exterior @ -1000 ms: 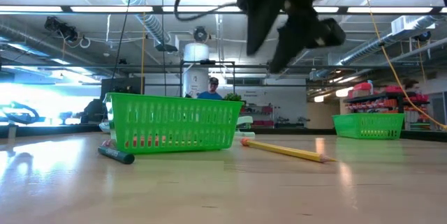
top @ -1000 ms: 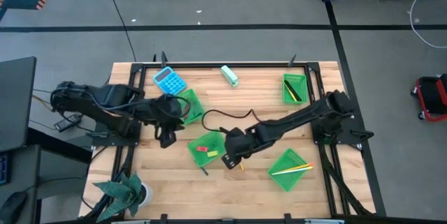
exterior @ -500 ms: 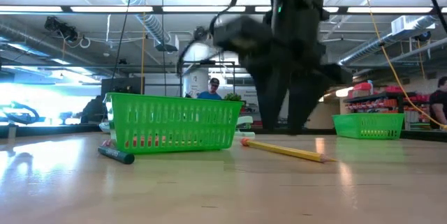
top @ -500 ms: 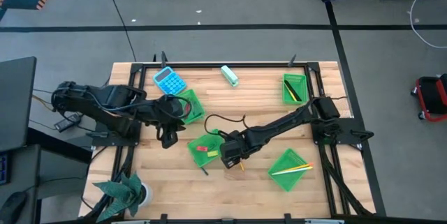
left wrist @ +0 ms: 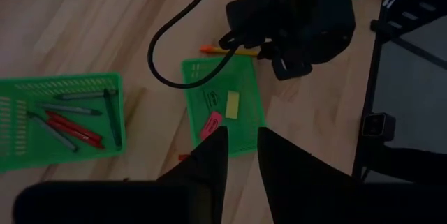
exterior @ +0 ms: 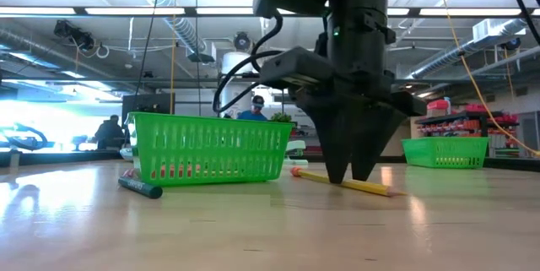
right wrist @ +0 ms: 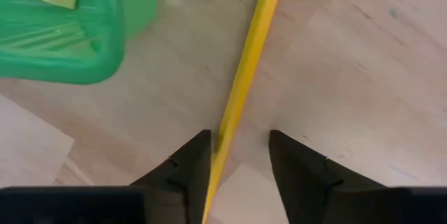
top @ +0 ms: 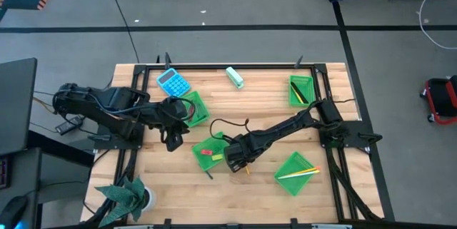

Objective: Sort crayons/erasers/pens/pencils in bins
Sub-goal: Put the yellow pencil into the bottom right green bin

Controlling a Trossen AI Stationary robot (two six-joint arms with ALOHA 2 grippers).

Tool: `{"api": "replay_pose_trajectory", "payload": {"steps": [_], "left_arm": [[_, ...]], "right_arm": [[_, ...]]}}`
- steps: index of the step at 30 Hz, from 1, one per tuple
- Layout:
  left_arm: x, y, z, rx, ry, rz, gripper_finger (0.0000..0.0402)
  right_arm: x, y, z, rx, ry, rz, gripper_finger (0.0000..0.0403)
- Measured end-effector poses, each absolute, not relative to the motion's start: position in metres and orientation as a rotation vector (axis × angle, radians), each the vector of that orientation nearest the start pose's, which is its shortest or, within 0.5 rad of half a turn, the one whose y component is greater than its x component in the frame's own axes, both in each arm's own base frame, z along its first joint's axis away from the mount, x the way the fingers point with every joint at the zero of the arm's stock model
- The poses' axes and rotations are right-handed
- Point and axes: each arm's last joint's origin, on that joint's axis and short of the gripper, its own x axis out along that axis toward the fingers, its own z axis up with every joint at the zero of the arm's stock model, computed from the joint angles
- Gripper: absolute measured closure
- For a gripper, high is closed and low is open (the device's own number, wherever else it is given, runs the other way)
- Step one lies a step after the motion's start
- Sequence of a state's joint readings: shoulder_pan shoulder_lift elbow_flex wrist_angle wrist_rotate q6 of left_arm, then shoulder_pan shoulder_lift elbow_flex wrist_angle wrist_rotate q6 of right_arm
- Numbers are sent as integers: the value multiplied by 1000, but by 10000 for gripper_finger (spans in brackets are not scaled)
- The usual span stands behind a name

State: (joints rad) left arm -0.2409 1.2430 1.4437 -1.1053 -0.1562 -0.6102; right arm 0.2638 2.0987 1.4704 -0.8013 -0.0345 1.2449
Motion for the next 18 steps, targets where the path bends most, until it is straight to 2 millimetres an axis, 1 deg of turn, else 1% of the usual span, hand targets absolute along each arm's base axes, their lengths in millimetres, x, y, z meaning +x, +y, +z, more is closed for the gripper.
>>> {"api": "replay_pose_trajectory", "payload": {"steps": [6, 11, 14, 18], "left_arm": [[217, -49, 385, -390, 875, 192, 317], [217, -49, 385, -390, 875, 192, 325], [217, -49, 385, -389, 875, 192, 326], [217, -49, 385, -387, 875, 191, 323]], "right_arm": [[385, 104, 139, 830, 1359, -663, 306], [383, 103, 139, 803, 1361, -687, 345], [382, 102, 139, 785, 1372, -684, 359], [382, 102, 139, 775, 1378, -680, 362]]}}
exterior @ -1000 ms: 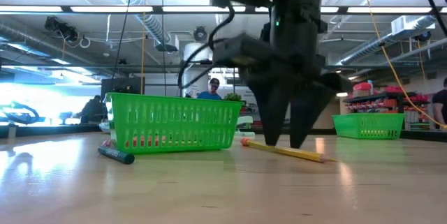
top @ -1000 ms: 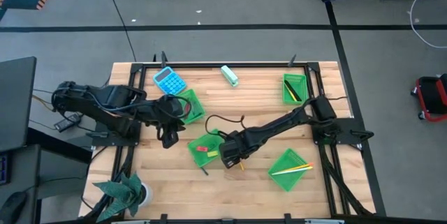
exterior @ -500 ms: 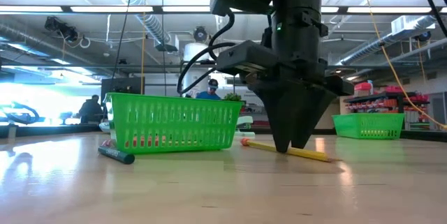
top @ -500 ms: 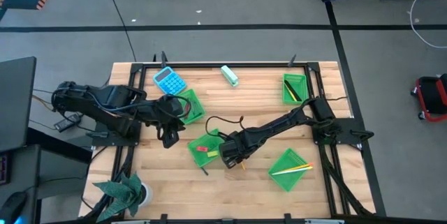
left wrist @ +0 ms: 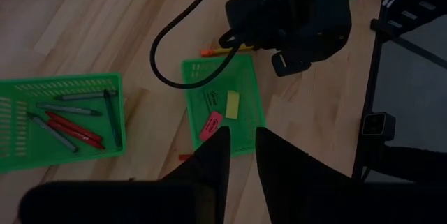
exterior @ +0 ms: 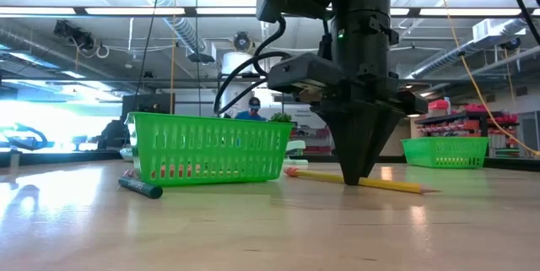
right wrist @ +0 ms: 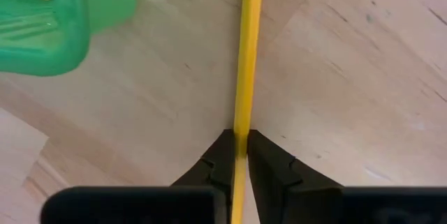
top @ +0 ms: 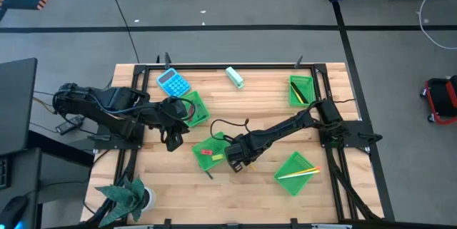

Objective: Sort crayons/erasers/pens/pencils in bins
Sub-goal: Put the yellow pencil into the bottom right green bin

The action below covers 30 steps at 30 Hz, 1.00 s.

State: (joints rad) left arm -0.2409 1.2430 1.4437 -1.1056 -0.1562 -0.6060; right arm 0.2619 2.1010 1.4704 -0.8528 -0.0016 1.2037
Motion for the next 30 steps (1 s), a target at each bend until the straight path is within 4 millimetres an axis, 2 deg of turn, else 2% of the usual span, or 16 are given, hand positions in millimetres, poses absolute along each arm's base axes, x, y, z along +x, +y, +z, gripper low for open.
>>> {"api": "replay_pose_trajectory", "payload": {"steps": [6, 12, 16, 22, 26, 30], "left_arm": [[216, -48, 385, -383, 887, 195, 325], [216, -48, 384, -384, 894, 199, 335], [216, -48, 384, -381, 892, 205, 341], [216, -46, 384, -359, 872, 249, 347], [216, -44, 385, -330, 846, 304, 345], [216, -44, 385, -302, 843, 305, 342]], "right_arm": [[376, 101, 146, 782, 1395, -696, 363], [363, 102, 177, 792, 1408, -666, 363], [346, 101, 213, 820, 1353, -691, 363], [318, 98, 261, 884, 1175, -806, 363], [294, 101, 281, 916, 1111, -915, 363], [269, 116, 291, 925, 1037, -1049, 363]]}}
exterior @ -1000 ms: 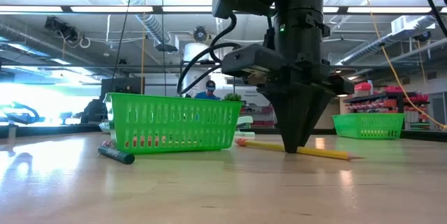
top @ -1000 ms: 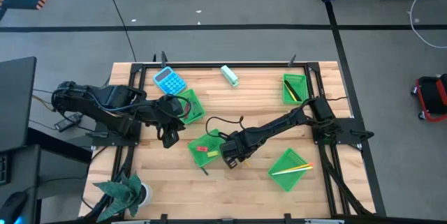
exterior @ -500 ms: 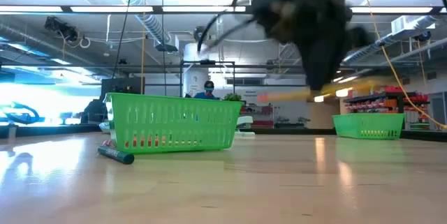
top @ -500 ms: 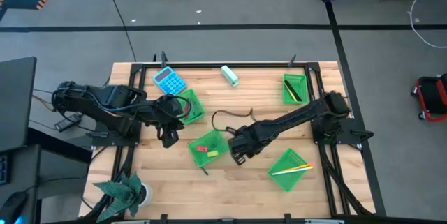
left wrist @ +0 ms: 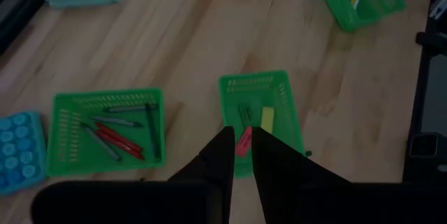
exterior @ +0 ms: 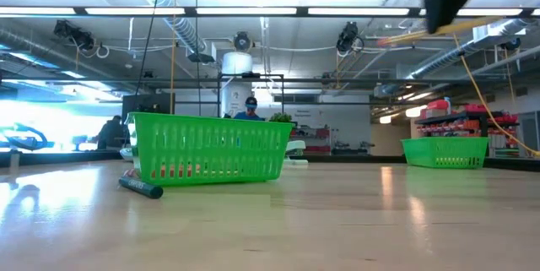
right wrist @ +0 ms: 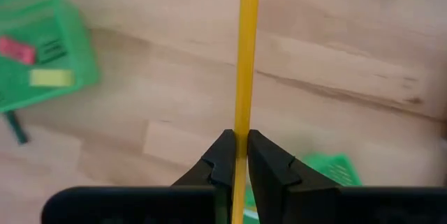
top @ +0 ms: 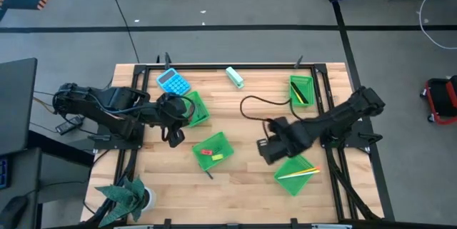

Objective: Sort crayons/erasers/pens/pencils in bins
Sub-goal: Put the yellow pencil into the bottom right green bin

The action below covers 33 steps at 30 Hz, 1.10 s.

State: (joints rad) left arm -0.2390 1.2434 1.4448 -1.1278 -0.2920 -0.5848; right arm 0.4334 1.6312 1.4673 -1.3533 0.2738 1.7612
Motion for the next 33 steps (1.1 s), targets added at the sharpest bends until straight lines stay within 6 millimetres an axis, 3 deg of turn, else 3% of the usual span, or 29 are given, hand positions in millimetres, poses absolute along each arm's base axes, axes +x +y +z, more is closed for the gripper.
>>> {"api": "replay_pose_trajectory", "payload": {"steps": [8, 12, 33], "left_arm": [[216, -44, 385, -275, 846, 293, 351], [216, -44, 385, -274, 845, 294, 348], [216, -43, 385, -265, 827, 335, 345]], "right_arm": [[234, 156, 287, 1020, 941, -1239, 363], [226, 169, 279, 1014, 1012, -1223, 363], [179, 205, 249, 809, 1034, -1124, 363]]}}
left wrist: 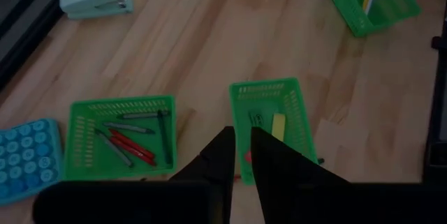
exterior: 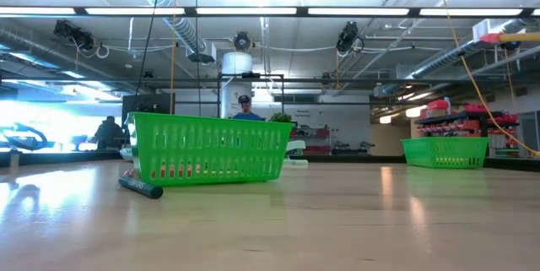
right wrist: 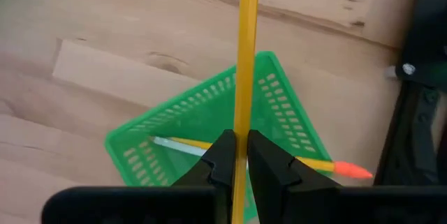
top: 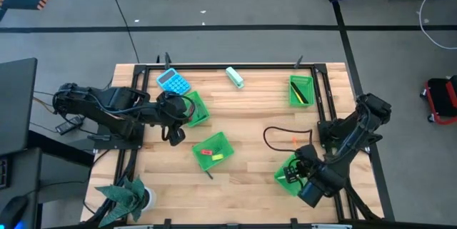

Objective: Sort crayons/erasers/pens/pencils in bins
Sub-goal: Put the yellow pencil into the bottom right green bin

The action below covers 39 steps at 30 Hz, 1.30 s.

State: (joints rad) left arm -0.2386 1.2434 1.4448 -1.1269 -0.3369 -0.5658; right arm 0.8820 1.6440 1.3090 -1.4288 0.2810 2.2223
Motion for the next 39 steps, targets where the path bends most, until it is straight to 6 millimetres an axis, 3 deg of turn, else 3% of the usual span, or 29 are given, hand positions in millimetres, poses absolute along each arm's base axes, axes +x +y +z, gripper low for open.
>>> {"api": "replay_pose_trajectory", "payload": {"steps": [5, 17, 34, 39], "left_arm": [[216, -41, 386, -262, 797, 399, 354], [213, -38, 384, -227, 789, 498, 365], [205, -36, 379, -342, 839, 603, 367], [205, -36, 379, -345, 838, 604, 369]], "right_arm": [[176, 202, 234, 787, 996, -1135, 363], [180, 195, 182, 914, 915, -1080, 363], [173, 188, 165, 887, 913, -1091, 363], [173, 189, 165, 888, 917, -1081, 344]]}}
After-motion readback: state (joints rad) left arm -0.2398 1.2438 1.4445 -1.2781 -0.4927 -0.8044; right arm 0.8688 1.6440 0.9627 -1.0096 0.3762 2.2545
